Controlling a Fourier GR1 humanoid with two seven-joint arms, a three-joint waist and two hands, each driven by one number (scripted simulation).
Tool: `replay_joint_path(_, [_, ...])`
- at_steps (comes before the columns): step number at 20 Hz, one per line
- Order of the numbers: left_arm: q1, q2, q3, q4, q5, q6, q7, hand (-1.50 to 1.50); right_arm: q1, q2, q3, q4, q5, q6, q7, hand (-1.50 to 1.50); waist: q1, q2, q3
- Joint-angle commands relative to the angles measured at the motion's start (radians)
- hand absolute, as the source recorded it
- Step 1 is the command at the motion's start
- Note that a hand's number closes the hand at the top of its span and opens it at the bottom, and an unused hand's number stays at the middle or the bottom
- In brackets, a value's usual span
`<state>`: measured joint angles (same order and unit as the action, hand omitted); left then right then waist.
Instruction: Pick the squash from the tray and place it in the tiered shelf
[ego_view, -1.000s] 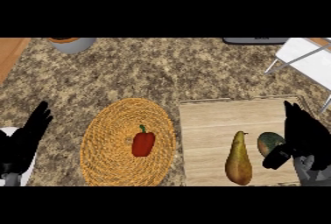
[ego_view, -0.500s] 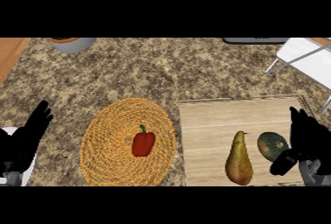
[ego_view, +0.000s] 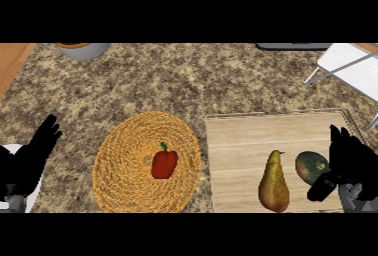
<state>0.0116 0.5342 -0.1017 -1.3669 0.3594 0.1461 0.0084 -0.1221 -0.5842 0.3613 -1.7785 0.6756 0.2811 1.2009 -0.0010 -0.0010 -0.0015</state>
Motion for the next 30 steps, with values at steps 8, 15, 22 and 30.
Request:
replay_joint_path(8, [0.026, -0.042, -0.001, -0.034, -0.041, -0.003, 0.001, 0.0, 0.018, 0.086, -0.066, 0.04, 0.04, 0.117, 0.107, 1.5, 0.005, 0.001, 0.001])
replay_joint_path(15, [0.014, -0.049, 0.037, -0.002, -0.055, -0.033, 0.006, 0.0, 0.1, 0.071, -0.075, -0.016, 0.186, 0.097, 0.01, 1.5, -0.002, 0.0, 0.001])
replay_joint_path(22, [-0.003, -0.057, 0.05, -0.024, -0.077, -0.034, 0.036, 0.0, -0.021, 0.118, -0.101, -0.146, 0.274, 0.206, 0.056, 1.5, 0.001, -0.001, 0.001])
replay_joint_path(30, [0.009, -0.081, 0.055, 0.002, -0.093, -0.061, -0.006, 0.0, -0.303, 0.141, -0.325, 0.235, 0.188, -0.037, -0.387, 1.5, 0.019, 0.007, 0.002])
